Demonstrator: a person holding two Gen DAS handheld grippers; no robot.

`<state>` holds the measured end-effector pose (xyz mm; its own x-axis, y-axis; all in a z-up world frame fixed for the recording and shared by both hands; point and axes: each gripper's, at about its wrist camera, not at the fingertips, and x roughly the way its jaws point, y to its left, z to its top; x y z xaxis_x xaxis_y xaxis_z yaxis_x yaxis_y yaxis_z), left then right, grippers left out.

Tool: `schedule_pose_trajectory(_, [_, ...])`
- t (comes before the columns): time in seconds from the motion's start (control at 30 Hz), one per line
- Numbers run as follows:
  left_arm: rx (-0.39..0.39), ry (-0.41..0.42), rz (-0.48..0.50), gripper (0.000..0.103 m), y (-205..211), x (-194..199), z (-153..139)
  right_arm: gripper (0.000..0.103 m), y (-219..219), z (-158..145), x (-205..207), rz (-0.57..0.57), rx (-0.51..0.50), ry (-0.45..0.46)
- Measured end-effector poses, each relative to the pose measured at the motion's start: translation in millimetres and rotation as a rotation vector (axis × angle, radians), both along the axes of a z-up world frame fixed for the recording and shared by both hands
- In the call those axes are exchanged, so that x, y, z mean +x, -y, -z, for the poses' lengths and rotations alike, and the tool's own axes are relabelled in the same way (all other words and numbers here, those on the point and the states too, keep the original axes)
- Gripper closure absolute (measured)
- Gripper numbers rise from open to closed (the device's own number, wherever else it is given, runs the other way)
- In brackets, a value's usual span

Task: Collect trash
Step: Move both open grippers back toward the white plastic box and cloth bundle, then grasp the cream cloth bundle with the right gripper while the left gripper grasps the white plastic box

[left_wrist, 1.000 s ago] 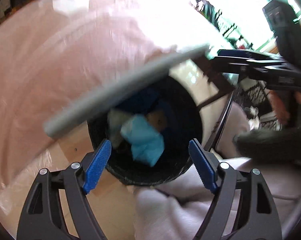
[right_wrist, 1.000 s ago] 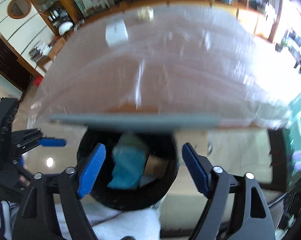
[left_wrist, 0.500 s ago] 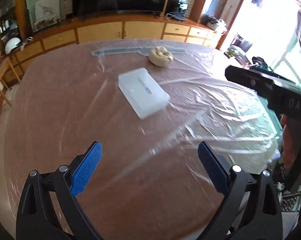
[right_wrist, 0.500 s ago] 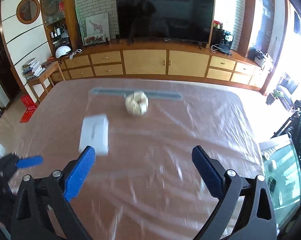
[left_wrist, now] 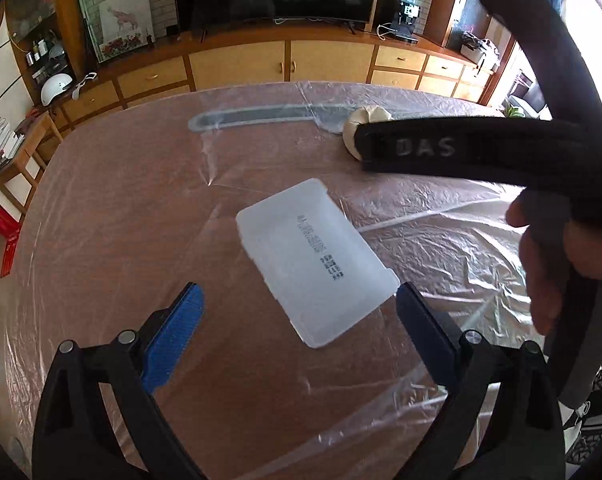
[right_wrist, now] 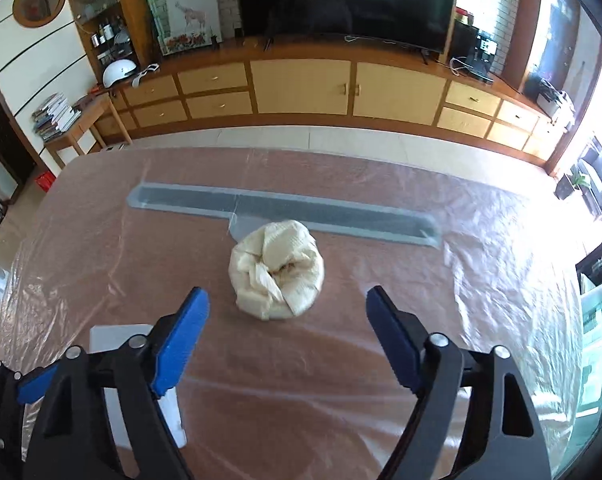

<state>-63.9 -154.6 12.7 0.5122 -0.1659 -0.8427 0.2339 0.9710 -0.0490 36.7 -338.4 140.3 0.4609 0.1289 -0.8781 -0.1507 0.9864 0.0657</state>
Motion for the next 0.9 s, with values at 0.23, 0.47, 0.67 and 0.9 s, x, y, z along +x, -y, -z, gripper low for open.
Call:
schedule_pose_trajectory(0.23, [-0.058,-0.01,0.008,0.012,4,6,-4,0.033,-15,13,7,-0.049,-0.055,-0.004])
schedule_pose_trajectory(0.47, [-0.06,-0.026,-0.01,0.012,10,16,-5,0.04,-9,13,16,-0.04,-0.032,-0.003])
schedule_pose_trajectory(0.67, [-0.07,-0.033,-0.05,0.026,2,24,5,0.052,-8,16,19,-0.061,-0.042,-0.001])
schedule_pose_trajectory(0.9, [-0.06,-0.015,-0.018,0.034,0,17,3,0.054,-5,14,13,-0.047,-0.021,0.015])
